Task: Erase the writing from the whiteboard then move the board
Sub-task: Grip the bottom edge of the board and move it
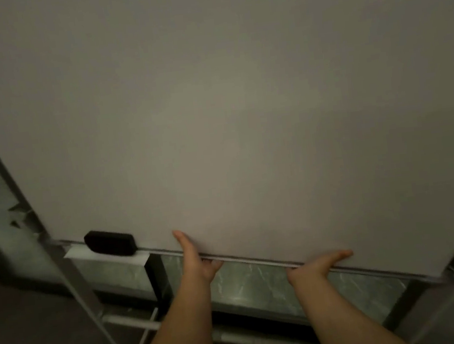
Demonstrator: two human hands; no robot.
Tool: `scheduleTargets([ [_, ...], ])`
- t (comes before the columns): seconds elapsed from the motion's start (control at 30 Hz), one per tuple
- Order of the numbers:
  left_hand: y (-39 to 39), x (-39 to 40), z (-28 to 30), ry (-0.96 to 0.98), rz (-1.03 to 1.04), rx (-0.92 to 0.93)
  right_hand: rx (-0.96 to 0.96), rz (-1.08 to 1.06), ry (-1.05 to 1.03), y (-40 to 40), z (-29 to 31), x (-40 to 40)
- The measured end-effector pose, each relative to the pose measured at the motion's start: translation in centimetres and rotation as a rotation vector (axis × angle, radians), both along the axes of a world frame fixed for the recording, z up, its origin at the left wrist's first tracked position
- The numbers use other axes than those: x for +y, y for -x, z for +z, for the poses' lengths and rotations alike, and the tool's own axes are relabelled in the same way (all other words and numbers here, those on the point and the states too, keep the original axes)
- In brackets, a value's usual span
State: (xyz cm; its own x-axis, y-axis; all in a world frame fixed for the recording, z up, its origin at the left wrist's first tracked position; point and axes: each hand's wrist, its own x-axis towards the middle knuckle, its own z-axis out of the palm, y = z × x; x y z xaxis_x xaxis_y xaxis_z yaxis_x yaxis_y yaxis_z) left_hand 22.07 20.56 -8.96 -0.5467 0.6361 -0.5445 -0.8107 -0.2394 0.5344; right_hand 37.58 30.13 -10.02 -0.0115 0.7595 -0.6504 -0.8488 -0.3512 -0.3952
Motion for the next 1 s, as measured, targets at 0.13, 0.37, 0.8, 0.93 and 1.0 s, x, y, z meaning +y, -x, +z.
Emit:
scheduleTargets([
  [0.13,-0.5,-0.9,-0.3,0.018,0.024,0.046,0.066,0.049,-0.163,-0.3,-0.9,-0.3],
  [0.37,-1.4,-2.1,-3.0,0.007,0.061,0.105,0.121,0.014,-0.225,-1.4,-2.0,-1.3],
  [0.8,0.7,-4.8,-4.1,0.086,0.078,0.167,0.087,0.076,-0.228,-0.4,-1.9,-3.5],
  [0.93,1.5,-5.8,-3.9,0.097,0.079,0.175,0.086,0.075,-0.209,0.9,-1.8,-4.2],
  [1.0,2.4,-6.7,-3.8,0.097,0.101,0.177,0.072,0.108,-0.196,2.0,-1.5,-5.1],
])
